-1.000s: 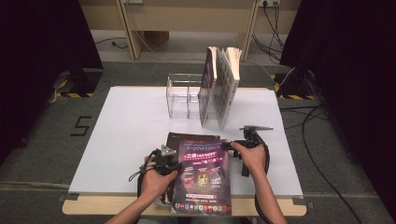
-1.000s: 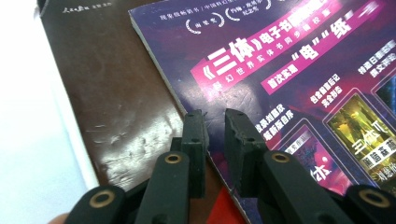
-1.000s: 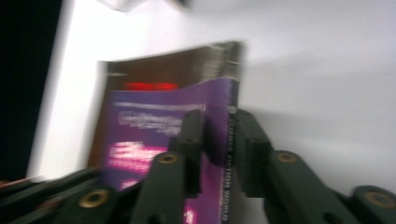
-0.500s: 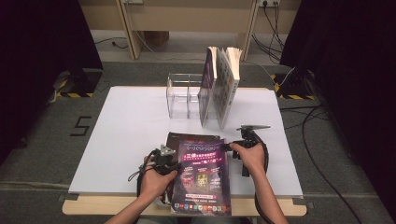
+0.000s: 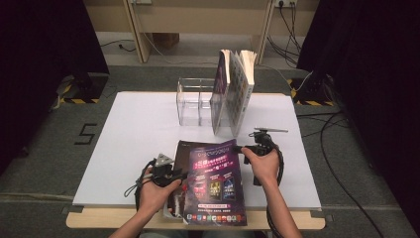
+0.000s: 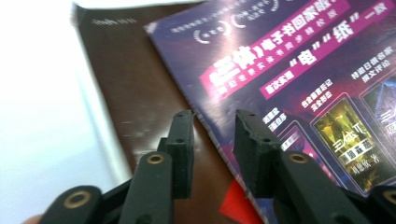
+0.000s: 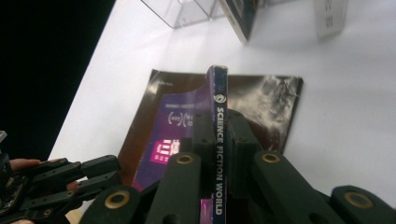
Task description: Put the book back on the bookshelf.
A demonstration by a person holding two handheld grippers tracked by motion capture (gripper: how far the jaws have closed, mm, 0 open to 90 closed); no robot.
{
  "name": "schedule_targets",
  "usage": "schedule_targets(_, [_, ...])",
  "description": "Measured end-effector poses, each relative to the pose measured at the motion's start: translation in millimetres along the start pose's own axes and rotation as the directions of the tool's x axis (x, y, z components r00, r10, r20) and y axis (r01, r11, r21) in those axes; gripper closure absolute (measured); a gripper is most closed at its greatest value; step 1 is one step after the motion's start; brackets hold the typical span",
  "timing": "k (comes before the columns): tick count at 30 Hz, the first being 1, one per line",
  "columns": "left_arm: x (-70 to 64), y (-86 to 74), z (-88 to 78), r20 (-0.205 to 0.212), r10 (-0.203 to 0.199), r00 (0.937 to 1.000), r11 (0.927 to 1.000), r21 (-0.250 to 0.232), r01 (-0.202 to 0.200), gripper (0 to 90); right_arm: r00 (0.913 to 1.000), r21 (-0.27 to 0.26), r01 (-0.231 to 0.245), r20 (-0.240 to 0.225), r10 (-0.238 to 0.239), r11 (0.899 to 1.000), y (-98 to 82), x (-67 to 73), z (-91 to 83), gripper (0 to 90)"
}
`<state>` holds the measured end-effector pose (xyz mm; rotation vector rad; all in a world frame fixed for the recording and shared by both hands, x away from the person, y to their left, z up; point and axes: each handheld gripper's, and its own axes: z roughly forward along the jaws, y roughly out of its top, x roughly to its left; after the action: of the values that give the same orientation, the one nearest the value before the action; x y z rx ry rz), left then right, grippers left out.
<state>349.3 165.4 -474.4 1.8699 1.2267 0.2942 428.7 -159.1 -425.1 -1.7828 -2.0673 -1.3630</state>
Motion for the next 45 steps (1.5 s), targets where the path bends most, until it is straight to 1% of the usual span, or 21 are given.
schedule_targets(2, [4.2, -2.0, -7.1, -0.008, -0.011, 0.9999, 0.9996, -0.028, 0.011, 64.0, 0.9998, -0.026, 0.019, 0.005, -0.019, 0.999, 0.3, 5.2, -4.1, 85.0])
schedule_targets(5, [9.7, -7.8, -15.9, -0.025, -0.02, 0.9995, 0.9982, -0.056, 0.018, 59.4, 0.9993, -0.047, 0.038, 0.005, -0.038, 0.998, 1.0, 12.8, -8.2, 85.0])
schedule_targets(7, [12.2, -12.1, -19.2, -0.029, -0.019, 0.9994, 0.9976, -0.067, 0.017, 57.7, 0.9985, -0.059, 0.055, 0.006, -0.055, 0.997, 1.3, 18.0, -9.4, 85.0])
schedule_targets(9, [15.6, -17.7, -22.3, -0.035, -0.024, 0.9991, 0.997, -0.075, 0.021, 56.3, 0.9976, -0.068, 0.07, 0.005, -0.07, 0.995, 1.9, 22.5, -10.0, 85.0])
schedule_targets(14, [21.9, -25.6, -26.1, -0.049, -0.039, 0.998, 0.9944, -0.1, 0.034, 53.2, 0.9952, -0.093, 0.098, 0.003, -0.098, 0.991, 3.8, 34.2, -12.1, 85.0])
schedule_targets(18, [25.5, -26.7, -30.0, -0.048, -0.058, 0.9971, 0.9905, -0.127, 0.052, 52.6, 0.9939, -0.14, 0.11, 0.01, -0.11, 0.984, 7.6, 41.6, -18.8, 85.0])
schedule_targets(21, [26.6, -26.6, -31.2, -0.049, -0.06, 0.997, 0.9886, -0.141, 0.052, 52.4, 0.9918, -0.167, 0.128, 0.025, -0.126, 0.978, 10.7, 47.0, -23.8, 85.0])
schedule_targets(26, [27.4, -28.2, -30.6, -0.049, -0.061, 0.9969, 0.9876, -0.148, 0.054, 52.3, 0.9894, -0.197, 0.145, 0.031, -0.142, 0.97, 12.8, 53.0, -26.7, 85.0])
schedule_targets(32, [28.4, -30.5, -30.1, -0.05, -0.068, 0.9964, 0.9864, -0.153, 0.06, 52.1, 0.9865, -0.247, 0.163, 0.054, -0.155, 0.955, 13.1, 60.5, -29.7, 85.1])
schedule_targets(37, [28.7, -31.0, -30.5, -0.056, -0.065, 0.9963, 0.9849, -0.164, 0.055, 52.1, 0.9857, -0.281, 0.168, 0.059, -0.158, 0.945, 14.8, 64.1, -33.2, 85.0])
schedule_targets(39, [28.7, -31.2, -30.2, -0.06, -0.062, 0.9963, 0.9846, -0.167, 0.052, 52.1, 0.9864, -0.291, 0.164, 0.055, -0.155, 0.942, 15.4, 65.2, -34.3, 85.0])
schedule_targets(40, [28.7, -31.3, -29.9, -0.059, -0.064, 0.9962, 0.9846, -0.167, 0.053, 51.9, 0.9876, -0.295, 0.157, 0.05, -0.148, 0.943, 15.5, 66.0, -34.8, 85.1])
schedule_targets(41, [28.8, -31.5, -29.7, -0.061, -0.065, 0.9961, 0.9846, -0.166, 0.054, 51.7, 0.9863, -0.299, 0.165, 0.056, -0.155, 0.94, 16.1, 66.1, -35.4, 85.0])
schedule_targets(45, [28.6, -32.4, -29.0, -0.061, -0.065, 0.996, 0.9848, -0.165, 0.055, 51.5, 0.9858, -0.324, 0.167, 0.065, -0.155, 0.931, 17.2, 67.1, -36.8, 85.0])
